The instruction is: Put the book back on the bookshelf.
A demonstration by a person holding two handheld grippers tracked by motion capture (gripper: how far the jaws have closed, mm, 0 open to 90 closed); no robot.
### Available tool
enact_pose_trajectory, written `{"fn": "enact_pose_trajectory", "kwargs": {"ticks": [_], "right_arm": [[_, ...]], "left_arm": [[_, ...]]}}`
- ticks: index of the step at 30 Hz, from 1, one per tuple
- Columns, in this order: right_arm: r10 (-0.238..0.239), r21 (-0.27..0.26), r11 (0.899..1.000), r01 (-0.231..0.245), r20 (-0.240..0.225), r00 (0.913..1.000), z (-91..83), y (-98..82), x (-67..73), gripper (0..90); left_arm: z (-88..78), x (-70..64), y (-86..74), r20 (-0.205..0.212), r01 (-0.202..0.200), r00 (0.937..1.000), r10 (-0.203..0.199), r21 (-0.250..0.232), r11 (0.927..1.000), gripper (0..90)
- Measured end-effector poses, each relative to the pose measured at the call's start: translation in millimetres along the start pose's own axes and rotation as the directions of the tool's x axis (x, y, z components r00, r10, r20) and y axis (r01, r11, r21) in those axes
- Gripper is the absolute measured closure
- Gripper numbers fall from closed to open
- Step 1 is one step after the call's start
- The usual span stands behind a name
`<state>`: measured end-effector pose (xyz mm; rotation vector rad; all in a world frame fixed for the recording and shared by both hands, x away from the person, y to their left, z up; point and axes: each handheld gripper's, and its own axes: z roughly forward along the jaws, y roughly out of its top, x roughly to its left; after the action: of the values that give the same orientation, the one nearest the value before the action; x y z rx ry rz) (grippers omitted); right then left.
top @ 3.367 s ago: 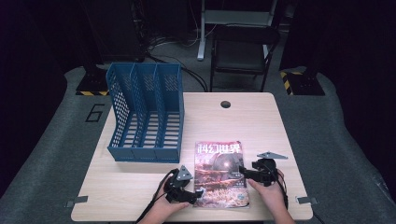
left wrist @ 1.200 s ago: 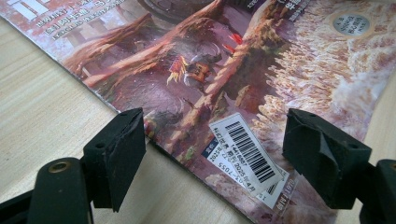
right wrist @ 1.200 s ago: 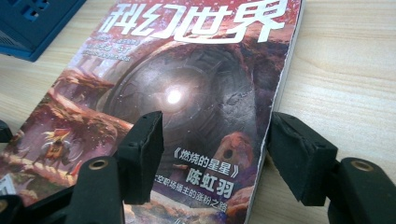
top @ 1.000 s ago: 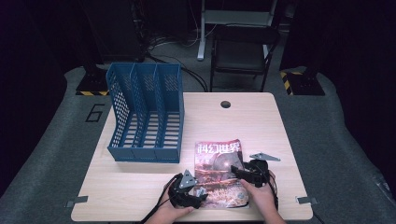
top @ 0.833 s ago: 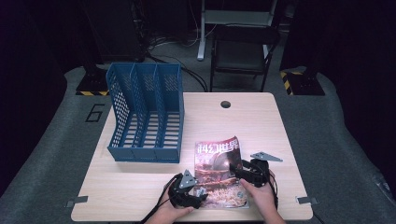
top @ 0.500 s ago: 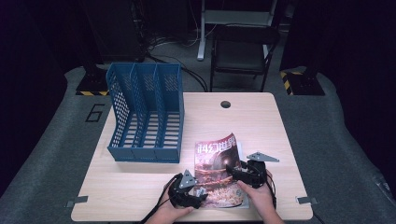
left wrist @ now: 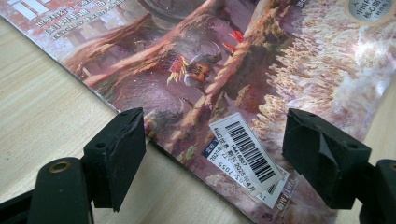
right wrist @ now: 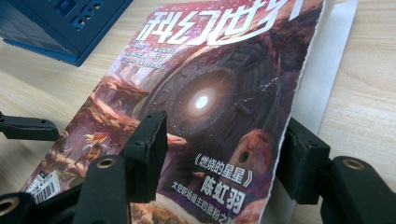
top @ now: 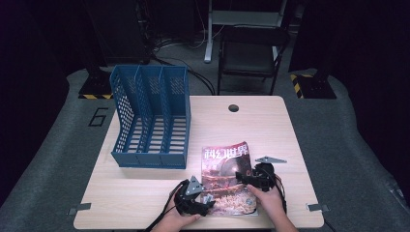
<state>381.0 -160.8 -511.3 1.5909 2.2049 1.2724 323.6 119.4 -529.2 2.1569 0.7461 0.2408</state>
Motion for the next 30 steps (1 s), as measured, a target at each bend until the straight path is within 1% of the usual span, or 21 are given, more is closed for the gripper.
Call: {"fn": "enact_pose_trajectory", "kwargs": {"ticks": [2, 4, 5, 6, 10, 12, 14, 15, 20, 21, 22, 24, 25, 26, 30], "right_arm": [[0.01, 0.009, 1.0, -0.01, -0.004, 0.9999, 1.3, 0.7, -1.0, 39.2], [0.008, 0.016, 1.0, -0.008, -0.008, 0.9999, 3.7, 1.4, -3.1, 38.7], [0.017, 0.024, 1.0, -0.017, -0.005, 0.9998, 4.8, 1.5, -3.2, 38.6], [0.009, 0.024, 1.0, -0.009, -0.006, 0.9999, 6.4, 1.8, -4.5, 38.7], [0.012, 0.032, 0.999, -0.012, -0.01, 0.9999, 8.0, 3.5, -5.2, 39.5], [-0.005, 0.025, 1.0, 0.006, -0.016, 0.9999, 9.2, 4.0, -6.7, 39.6], [0.0, 0.029, 1.0, 0.001, -0.022, 0.9998, 9.4, 4.4, -7.1, 39.8], [0.008, 0.031, 1.0, -0.007, -0.023, 0.9997, 9.7, 4.6, -6.9, 40.7], [0.003, 0.027, 1.0, -0.002, -0.031, 0.9995, 9.9, 4.7, -8.8, 42.9], [0.008, 0.029, 1.0, -0.007, -0.036, 0.9993, 9.5, 4.7, -9.9, 44.9], [0.008, 0.029, 1.0, -0.007, -0.036, 0.9993, 9.5, 4.7, -9.9, 44.9], [0.018, 0.031, 0.999, -0.017, -0.049, 0.9986, 9.1, 4.5, -11.5, 47.3], [0.019, 0.031, 0.999, -0.018, -0.051, 0.9985, 9.1, 4.5, -11.7, 47.4], [0.018, 0.033, 0.999, -0.017, -0.055, 0.9983, 8.9, 4.5, -11.9, 47.6], [0.018, 0.037, 0.999, -0.016, -0.058, 0.9982, 8.7, 4.5, -11.9, 48.1]], "left_arm": [[0.0, 0.1, 0.0, 0.0, -0.001, 1.0, 0.001, 0.0, 1.0, 21.5], [0.0, 0.1, 0.0, 0.0, 0.0, 1.0, 0.0, 0.0, 1.0, 21.5], [0.0, 0.0, 0.0, 0.0, 0.0, 1.0, 0.0, 0.0, 1.0, 21.5], [0.5, -0.3, -0.2, -0.007, 0.001, 1.0, -0.001, -0.006, 1.0, 21.5], [0.5, -0.3, -0.3, -0.007, 0.0, 1.0, 0.0, -0.007, 1.0, 21.6], [0.4, -0.2, -0.2, -0.005, 0.001, 1.0, -0.001, -0.005, 1.0, 21.6], [0.5, -0.3, -0.3, -0.008, 0.0, 1.0, 0.0, -0.006, 1.0, 21.6], [0.2, -0.1, -0.1, -0.003, 0.0, 1.0, 0.0, -0.003, 1.0, 21.6], [0.5, -0.4, -0.3, -0.007, 0.002, 1.0, -0.002, -0.007, 1.0, 21.6], [0.5, -0.3, -0.3, -0.007, 0.0, 1.0, 0.0, -0.006, 1.0, 21.5], [0.5, -0.3, -0.3, -0.007, 0.0, 1.0, -0.001, -0.007, 1.0, 21.5], [0.5, -0.2, -0.3, -0.007, 0.0, 1.0, 0.0, -0.006, 1.0, 21.6], [0.5, -0.3, -0.3, -0.007, 0.001, 1.0, -0.001, -0.007, 1.0, 21.5], [0.9, -0.8, -0.3, -0.009, 0.011, 0.9999, -0.011, -0.015, 0.9998, 21.6], [0.9, -0.6, -0.2, -0.01, 0.009, 0.9999, -0.01, -0.016, 0.9998, 21.6]]}}
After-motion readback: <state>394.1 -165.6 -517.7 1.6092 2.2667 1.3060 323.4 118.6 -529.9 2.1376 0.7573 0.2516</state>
